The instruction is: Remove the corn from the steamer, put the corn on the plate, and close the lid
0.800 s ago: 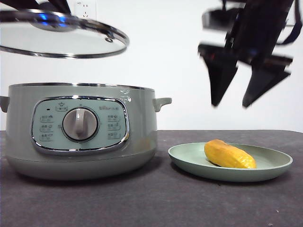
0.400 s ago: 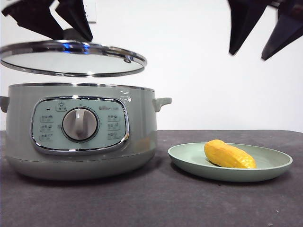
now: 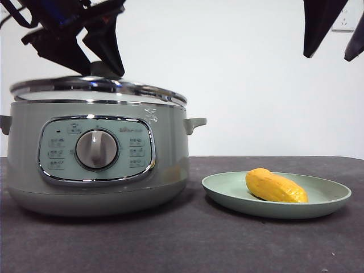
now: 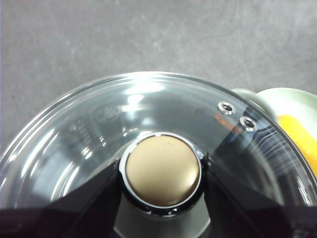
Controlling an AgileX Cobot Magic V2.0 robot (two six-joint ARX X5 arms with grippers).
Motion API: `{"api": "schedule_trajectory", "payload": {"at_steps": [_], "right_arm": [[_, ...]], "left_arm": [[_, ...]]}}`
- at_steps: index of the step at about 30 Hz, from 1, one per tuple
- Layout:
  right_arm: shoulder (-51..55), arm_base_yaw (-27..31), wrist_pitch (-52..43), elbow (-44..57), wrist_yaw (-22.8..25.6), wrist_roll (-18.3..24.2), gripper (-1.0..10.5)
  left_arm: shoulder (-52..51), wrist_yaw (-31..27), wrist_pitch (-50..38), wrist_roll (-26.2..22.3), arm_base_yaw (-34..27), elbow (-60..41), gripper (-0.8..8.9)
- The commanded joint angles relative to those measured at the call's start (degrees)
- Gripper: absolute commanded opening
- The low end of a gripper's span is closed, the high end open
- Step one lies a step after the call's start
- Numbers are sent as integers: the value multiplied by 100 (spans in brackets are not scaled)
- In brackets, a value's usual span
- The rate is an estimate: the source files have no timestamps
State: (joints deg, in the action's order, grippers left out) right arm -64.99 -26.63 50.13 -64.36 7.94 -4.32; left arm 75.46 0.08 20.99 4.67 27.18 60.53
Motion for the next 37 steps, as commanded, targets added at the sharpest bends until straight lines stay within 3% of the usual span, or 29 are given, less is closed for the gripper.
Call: {"api": "schedule_trajectory", "payload": {"at_steps": [1, 11, 12, 15, 17, 26, 30, 32, 35, 36, 37], "right_arm": [[-7, 0, 11, 59, 13, -57, 346], [-7, 0, 13, 59, 0, -59, 346], [-7, 0, 15, 59, -4, -59, 346], [-7, 0, 15, 59, -7, -59, 346], [-7, 0, 15, 59, -7, -59, 346], [13, 0, 11, 59, -7, -52, 346], [111, 0, -39, 59, -11, -24, 344], [199, 0, -96, 59, -11, 4, 343], [433, -7, -264, 59, -39, 13, 314], [535, -7, -323, 59, -48, 13, 242], [654, -7, -367, 59, -48, 13, 150]], "left_arm": [[52, 7, -118, 24, 28, 70, -9], [114, 17, 160, -20, 48, 70, 18], [114, 17, 151, -20, 52, 70, 72], [111, 31, 37, 0, 52, 70, 409], [94, 39, 4, 107, 52, 70, 475], [-549, 37, 59, 157, 63, 70, 467], [-1213, 39, 463, 157, 63, 70, 448], [-1530, 42, 750, 155, 66, 70, 350], [-2048, 26, 1185, 114, 68, 70, 52], [-2216, 17, 1279, 116, 68, 70, -29], [-2369, 7, 1344, 114, 68, 70, -7]]}}
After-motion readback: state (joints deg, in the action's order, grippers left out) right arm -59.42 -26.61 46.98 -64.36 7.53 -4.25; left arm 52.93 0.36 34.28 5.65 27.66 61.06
